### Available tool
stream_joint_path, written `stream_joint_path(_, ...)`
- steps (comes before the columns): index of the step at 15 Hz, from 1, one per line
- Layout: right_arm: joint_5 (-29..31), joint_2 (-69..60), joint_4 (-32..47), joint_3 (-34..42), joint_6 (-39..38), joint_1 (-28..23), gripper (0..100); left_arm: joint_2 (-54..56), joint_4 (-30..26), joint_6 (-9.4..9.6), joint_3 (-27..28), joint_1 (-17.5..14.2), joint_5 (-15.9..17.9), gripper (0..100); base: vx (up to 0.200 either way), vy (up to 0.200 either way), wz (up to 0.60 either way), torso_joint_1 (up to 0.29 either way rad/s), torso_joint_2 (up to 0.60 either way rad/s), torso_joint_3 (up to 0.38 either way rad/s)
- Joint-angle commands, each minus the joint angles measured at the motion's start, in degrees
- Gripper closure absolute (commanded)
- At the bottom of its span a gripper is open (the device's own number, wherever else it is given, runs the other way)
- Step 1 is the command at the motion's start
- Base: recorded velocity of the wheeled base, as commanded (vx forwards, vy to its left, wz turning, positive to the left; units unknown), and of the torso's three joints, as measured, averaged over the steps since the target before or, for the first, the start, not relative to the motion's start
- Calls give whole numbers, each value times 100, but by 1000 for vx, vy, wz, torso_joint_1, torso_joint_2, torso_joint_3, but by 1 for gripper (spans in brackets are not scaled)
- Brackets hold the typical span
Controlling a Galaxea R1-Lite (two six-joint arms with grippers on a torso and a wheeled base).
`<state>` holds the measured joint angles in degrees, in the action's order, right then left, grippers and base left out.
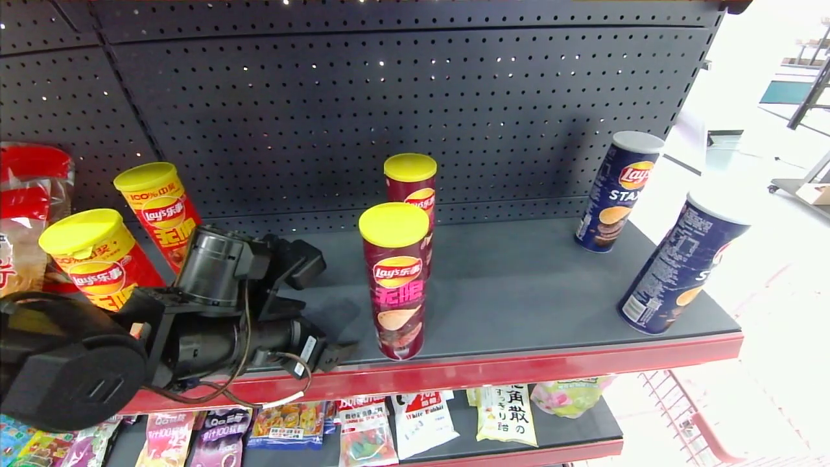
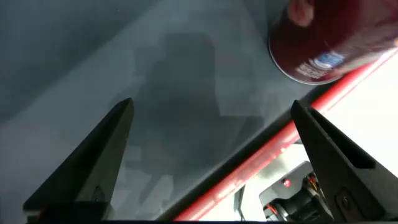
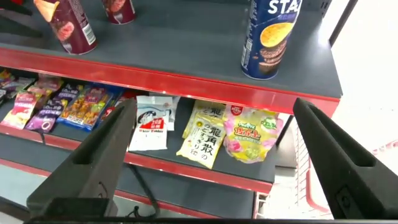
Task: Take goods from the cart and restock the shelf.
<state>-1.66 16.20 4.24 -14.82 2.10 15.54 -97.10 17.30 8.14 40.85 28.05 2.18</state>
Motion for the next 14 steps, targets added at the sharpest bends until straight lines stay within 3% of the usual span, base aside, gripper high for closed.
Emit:
stream_joint_path(1,-1,32,-2,-3,1,1,0,-125,2,3,90,-1,2,0,0,0,0,0,0,0)
stream_joint_path(14,-1,23,-2,-3,1,-43,0,-512,19,21,591,16,10,0,0,0,0,0,0,0)
